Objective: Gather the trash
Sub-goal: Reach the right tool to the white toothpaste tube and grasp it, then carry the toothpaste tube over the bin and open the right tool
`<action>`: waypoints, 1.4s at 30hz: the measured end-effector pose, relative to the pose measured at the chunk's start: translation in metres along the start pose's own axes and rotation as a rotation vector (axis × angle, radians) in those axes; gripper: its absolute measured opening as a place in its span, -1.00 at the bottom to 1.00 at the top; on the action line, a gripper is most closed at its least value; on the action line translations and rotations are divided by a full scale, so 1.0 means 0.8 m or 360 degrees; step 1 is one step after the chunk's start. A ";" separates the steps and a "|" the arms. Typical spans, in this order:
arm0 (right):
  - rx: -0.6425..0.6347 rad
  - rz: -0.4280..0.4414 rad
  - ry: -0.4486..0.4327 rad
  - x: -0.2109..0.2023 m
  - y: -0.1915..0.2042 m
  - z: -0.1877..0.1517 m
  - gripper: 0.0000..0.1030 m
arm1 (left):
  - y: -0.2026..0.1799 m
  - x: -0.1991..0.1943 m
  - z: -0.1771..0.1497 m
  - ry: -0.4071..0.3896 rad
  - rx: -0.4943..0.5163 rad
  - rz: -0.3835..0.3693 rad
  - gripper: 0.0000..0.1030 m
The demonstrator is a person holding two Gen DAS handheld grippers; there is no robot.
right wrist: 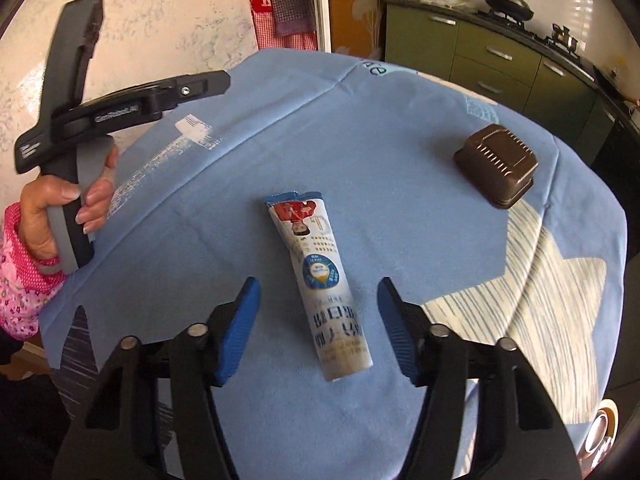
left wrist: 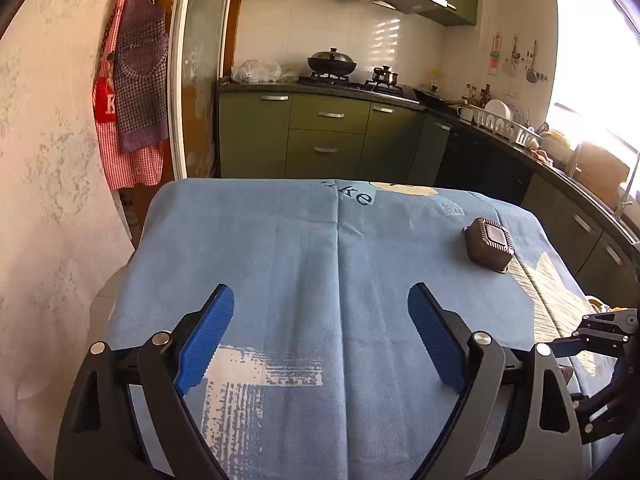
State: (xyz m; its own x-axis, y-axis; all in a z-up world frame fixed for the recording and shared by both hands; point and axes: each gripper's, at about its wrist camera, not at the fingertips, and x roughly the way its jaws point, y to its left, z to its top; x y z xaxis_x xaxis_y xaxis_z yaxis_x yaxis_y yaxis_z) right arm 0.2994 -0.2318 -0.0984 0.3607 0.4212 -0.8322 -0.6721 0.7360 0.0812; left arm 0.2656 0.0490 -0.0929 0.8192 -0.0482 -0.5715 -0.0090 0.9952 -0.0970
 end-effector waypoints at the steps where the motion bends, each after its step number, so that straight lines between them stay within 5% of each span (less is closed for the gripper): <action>1: 0.0008 -0.0003 -0.0001 0.002 -0.004 0.002 -0.04 | -0.002 -0.001 0.000 -0.0002 0.0008 0.0000 0.72; 4: 0.0040 -0.0007 -0.0008 0.002 -0.007 0.000 -0.58 | -0.004 -0.002 0.001 0.0006 0.0011 -0.0022 0.72; 8: 0.0074 -0.0001 -0.0079 -0.014 -0.006 -0.007 -0.71 | -0.005 -0.002 0.000 0.0010 0.0016 -0.0024 0.72; 16: 0.0311 -0.0085 -0.0297 -0.094 -0.028 -0.044 -0.71 | -0.007 -0.002 0.000 0.0021 0.0012 -0.0024 0.72; 22: 0.0599 -0.0511 -0.0425 -0.185 -0.087 -0.126 -0.68 | -0.013 0.003 -0.004 0.0045 0.0041 -0.0016 0.72; 29: 0.0822 -0.0922 -0.0258 -0.212 -0.169 -0.215 -0.61 | -0.010 0.006 -0.005 0.0050 0.0016 -0.0018 0.72; 33: 0.0877 -0.0996 -0.0143 -0.197 -0.200 -0.244 -0.60 | -0.008 0.006 -0.005 0.0053 0.0007 -0.0018 0.72; 37: 0.0906 -0.1061 -0.0063 -0.178 -0.225 -0.256 -0.34 | -0.010 0.006 -0.005 0.0050 0.0016 -0.0016 0.72; 42: 0.0988 -0.1131 -0.0188 -0.204 -0.219 -0.262 -0.17 | -0.010 0.006 -0.005 0.0051 0.0017 -0.0015 0.72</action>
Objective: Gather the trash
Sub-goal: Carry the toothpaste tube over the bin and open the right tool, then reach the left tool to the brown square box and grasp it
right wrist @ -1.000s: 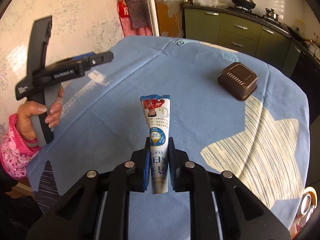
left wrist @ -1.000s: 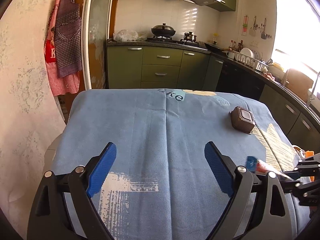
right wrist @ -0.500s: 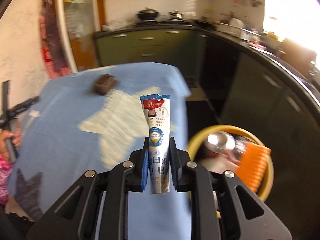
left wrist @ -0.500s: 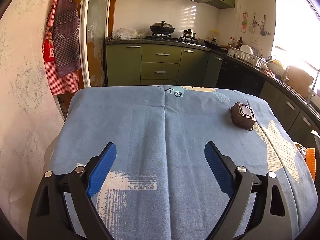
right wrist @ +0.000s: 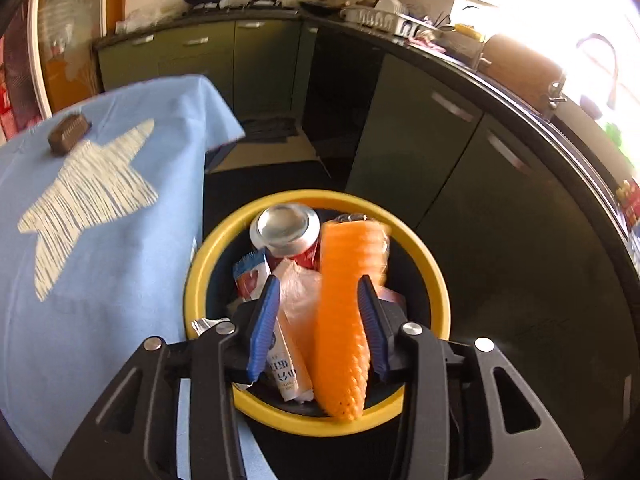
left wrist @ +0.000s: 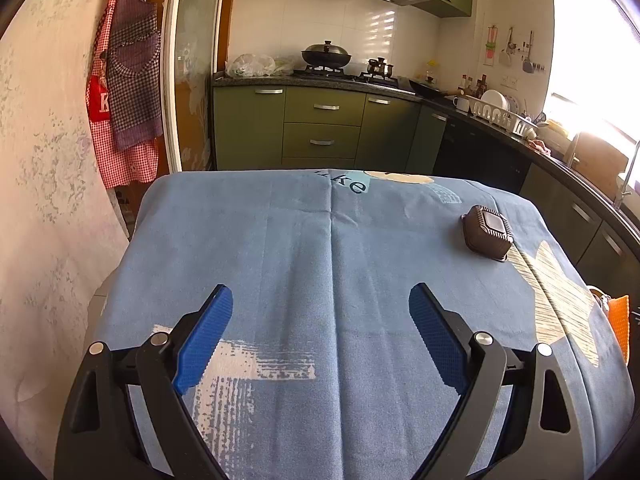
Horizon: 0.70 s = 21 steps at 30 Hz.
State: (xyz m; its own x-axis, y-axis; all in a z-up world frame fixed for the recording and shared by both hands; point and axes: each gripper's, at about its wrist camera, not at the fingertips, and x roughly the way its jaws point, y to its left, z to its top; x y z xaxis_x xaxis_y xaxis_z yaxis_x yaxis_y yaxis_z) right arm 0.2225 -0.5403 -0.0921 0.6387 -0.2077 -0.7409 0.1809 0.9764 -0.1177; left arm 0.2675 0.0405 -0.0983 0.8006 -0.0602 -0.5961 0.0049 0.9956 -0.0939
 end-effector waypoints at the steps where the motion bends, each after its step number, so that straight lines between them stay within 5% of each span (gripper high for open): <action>1: 0.0014 0.0004 -0.0015 -0.007 0.001 -0.002 -0.15 | -0.001 0.000 0.000 0.0003 0.0003 0.0000 0.72; 13: 0.0211 0.0139 -0.0147 -0.060 0.007 -0.038 -0.11 | -0.038 0.007 -0.004 0.0066 0.0169 -0.0035 0.72; 21: 0.0304 0.0251 -0.0264 -0.078 -0.011 -0.055 -0.05 | -0.140 0.019 0.037 0.0150 0.0376 -0.0180 0.77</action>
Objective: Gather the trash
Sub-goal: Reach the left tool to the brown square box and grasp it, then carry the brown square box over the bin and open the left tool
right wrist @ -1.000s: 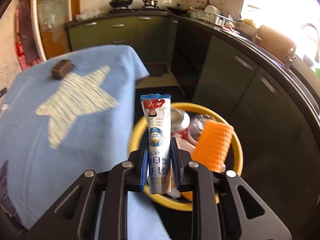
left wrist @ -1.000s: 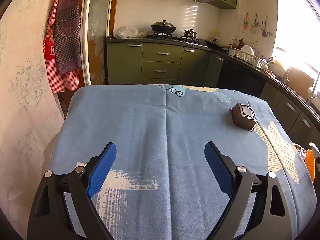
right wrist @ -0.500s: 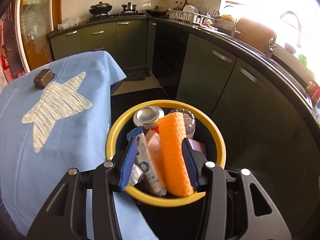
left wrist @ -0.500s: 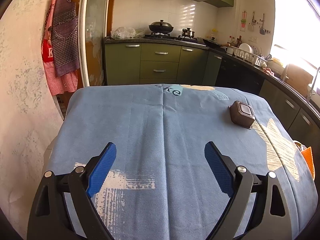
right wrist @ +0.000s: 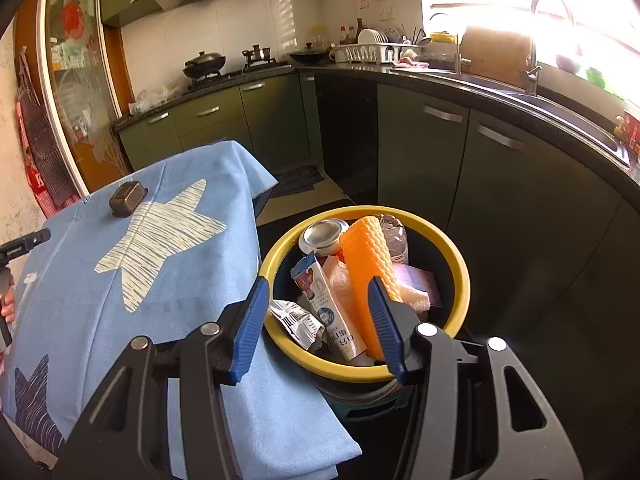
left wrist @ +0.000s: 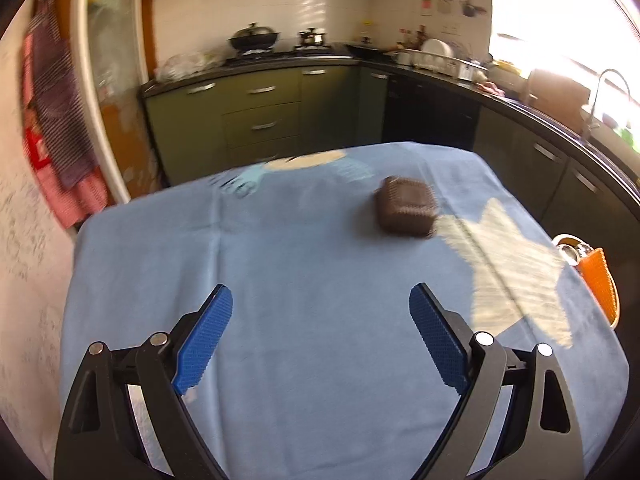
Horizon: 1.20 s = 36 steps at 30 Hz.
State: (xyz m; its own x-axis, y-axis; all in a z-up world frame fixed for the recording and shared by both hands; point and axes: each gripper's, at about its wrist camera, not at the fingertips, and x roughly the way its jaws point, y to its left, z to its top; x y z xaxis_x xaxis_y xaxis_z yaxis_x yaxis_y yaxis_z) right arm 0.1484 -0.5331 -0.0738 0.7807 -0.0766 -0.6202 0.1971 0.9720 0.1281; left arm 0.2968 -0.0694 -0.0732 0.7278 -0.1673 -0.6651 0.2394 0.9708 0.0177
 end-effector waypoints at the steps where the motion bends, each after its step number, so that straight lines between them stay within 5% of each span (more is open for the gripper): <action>1: 0.0018 0.0020 -0.0003 -0.001 -0.004 -0.002 -0.04 | -0.013 0.004 0.010 -0.0008 0.0031 -0.0014 0.78; 10: 0.0034 0.0087 -0.0006 -0.003 -0.019 -0.024 0.02 | -0.118 0.110 0.086 0.0063 0.0254 0.0036 0.77; 18: 0.0058 0.0092 -0.0015 0.002 -0.035 -0.026 0.03 | -0.120 0.165 0.104 0.0174 0.0197 0.0071 0.67; 25: 0.0058 0.0109 0.0006 0.009 -0.037 -0.027 0.03 | -0.121 0.188 0.100 0.0229 0.0208 0.0113 0.57; 28: 0.0059 0.0112 0.0004 0.009 -0.037 -0.028 0.03 | -0.114 0.197 0.098 0.0271 0.0171 0.0093 0.18; 36: 0.0062 0.0100 -0.0037 -0.003 -0.041 -0.021 0.03 | -0.106 0.164 0.095 0.0191 0.0140 0.0052 0.14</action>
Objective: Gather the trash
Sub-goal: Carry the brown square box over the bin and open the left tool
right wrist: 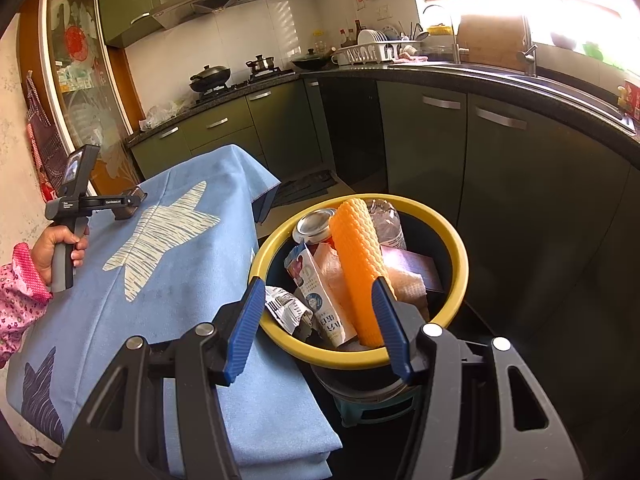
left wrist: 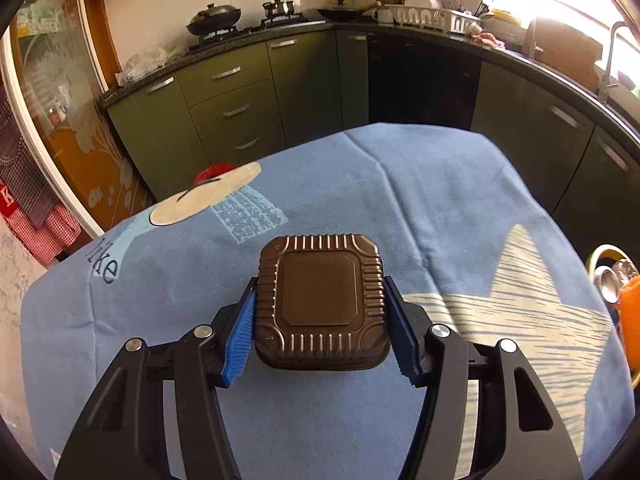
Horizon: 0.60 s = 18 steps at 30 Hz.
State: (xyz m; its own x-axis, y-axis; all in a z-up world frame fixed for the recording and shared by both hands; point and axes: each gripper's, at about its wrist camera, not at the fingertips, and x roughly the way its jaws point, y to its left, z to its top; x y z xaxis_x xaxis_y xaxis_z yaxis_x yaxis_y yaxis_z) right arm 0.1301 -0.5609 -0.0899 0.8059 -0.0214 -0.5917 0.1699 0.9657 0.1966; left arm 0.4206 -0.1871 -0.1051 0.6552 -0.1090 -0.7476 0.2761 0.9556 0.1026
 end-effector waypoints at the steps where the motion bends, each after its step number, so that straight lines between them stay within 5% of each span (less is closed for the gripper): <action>1: 0.0003 -0.0007 -0.0007 -0.002 -0.001 0.000 0.03 | -0.002 -0.011 -0.001 -0.0017 0.0007 -0.0013 0.14; 11: 0.0140 -0.0197 -0.0133 -0.049 -0.051 0.002 0.04 | -0.117 -0.173 -0.014 -0.0177 0.0302 -0.0386 0.14; 18: 0.0185 -0.0233 -0.0178 -0.072 -0.076 -0.003 0.06 | -0.251 -0.217 -0.026 -0.0107 0.0555 -0.0702 0.15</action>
State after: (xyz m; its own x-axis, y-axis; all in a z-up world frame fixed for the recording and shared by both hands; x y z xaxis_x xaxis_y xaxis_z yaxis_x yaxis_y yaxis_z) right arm 0.0723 -0.6178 -0.0698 0.8246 -0.1939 -0.5315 0.3488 0.9139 0.2077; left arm 0.2370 -0.3540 -0.0097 0.4653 -0.5056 -0.7265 0.7425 0.6698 0.0094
